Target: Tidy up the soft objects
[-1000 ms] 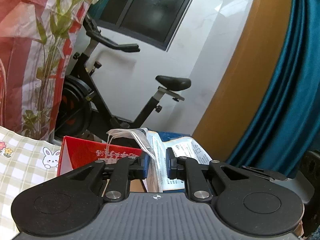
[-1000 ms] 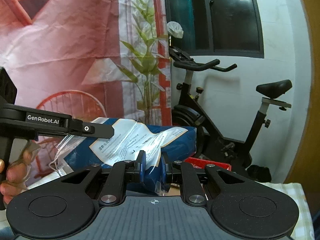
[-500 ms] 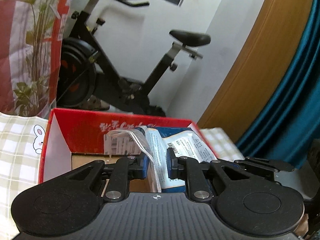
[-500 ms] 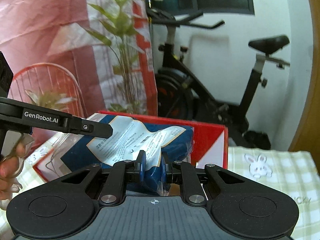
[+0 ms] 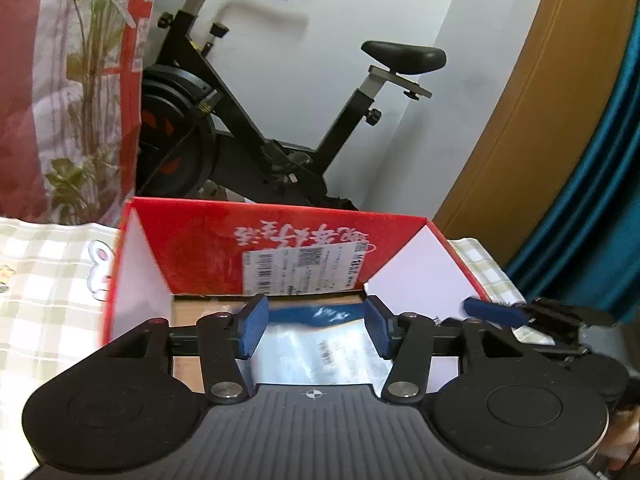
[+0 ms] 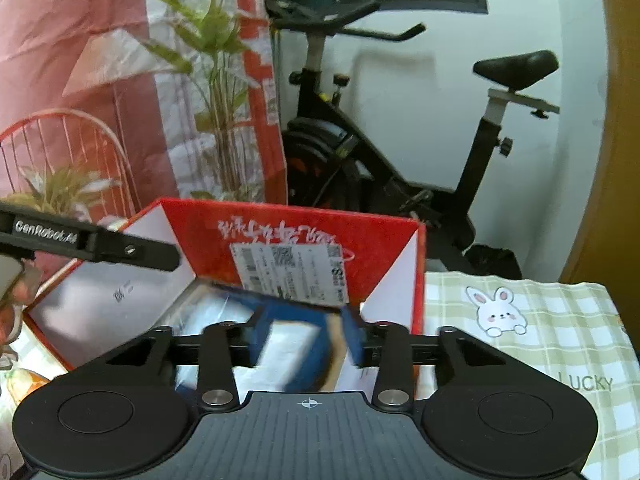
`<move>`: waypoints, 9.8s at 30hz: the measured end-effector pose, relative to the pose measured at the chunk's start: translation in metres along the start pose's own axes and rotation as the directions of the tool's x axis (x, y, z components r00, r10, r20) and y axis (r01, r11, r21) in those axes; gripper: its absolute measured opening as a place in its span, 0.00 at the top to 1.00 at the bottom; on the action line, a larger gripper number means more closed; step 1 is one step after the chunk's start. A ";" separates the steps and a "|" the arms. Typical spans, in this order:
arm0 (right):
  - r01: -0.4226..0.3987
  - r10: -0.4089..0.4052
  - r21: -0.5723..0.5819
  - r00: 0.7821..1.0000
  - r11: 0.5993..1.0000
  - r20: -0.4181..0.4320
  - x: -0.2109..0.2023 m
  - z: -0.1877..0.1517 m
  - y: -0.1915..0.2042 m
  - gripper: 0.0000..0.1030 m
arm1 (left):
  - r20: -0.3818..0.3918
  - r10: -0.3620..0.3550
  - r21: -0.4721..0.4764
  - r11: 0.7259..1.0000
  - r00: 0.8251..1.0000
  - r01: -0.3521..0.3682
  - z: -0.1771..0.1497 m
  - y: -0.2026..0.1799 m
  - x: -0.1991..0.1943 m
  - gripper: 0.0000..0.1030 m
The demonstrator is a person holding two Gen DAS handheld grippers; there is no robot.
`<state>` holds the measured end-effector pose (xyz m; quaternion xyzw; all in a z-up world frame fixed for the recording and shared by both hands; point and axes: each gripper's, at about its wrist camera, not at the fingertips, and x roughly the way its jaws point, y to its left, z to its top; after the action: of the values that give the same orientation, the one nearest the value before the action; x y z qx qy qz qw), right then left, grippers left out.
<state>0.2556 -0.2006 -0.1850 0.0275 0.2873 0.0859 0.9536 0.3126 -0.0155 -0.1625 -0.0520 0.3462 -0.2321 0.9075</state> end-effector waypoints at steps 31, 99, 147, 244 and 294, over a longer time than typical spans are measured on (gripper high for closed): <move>0.032 -0.049 0.128 0.990 0.991 0.131 -0.134 -0.111 -0.003 0.29 | -0.027 0.050 -0.150 0.987 0.998 -0.053 -0.119 0.019 -0.095 0.43; -0.174 0.155 0.140 0.978 0.975 0.138 -0.164 -0.089 0.014 0.83 | 0.146 -0.003 -0.064 0.998 0.989 0.012 -0.120 -0.034 -0.156 0.76; -0.028 0.022 -0.138 0.999 0.990 -0.046 -0.002 -0.010 0.033 0.83 | -0.040 0.128 0.057 0.990 0.991 -0.126 -0.044 -0.012 -0.014 0.75; -0.023 0.036 0.174 0.997 0.984 -0.074 -0.100 -0.187 0.048 0.17 | -0.064 0.038 -0.395 0.917 0.997 -0.060 -0.213 0.018 -0.095 0.80; -0.194 0.160 0.404 0.980 0.894 0.117 -0.142 -0.158 0.025 0.90 | -0.021 0.079 -0.317 0.945 0.997 -0.081 -0.211 0.007 -0.109 0.84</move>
<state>0.0487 -0.2015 -0.2371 0.2583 0.2566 0.1083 0.9250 0.1065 0.0545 -0.2571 -0.1821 0.3844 -0.1367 0.8947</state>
